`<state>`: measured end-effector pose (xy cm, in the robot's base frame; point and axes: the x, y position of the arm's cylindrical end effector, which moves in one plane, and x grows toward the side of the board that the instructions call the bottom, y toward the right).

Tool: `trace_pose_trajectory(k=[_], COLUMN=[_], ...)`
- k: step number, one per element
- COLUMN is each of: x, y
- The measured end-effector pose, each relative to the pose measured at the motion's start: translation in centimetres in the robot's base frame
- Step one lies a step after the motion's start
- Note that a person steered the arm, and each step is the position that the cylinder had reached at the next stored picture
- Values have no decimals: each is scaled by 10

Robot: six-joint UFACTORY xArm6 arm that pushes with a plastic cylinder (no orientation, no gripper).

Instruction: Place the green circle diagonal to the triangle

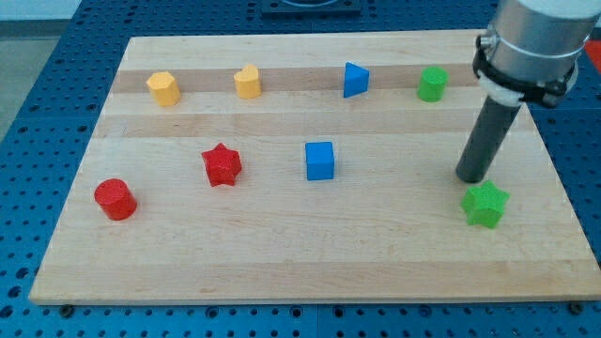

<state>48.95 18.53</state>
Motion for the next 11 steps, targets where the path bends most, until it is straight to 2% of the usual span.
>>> trace_pose_trajectory(k=[1,2,4,5,7,8,9,11], x=[36,13,-142,-202,-224,-195,-133,-157], y=[0,0,10,6,-27,-63,-66,-66])
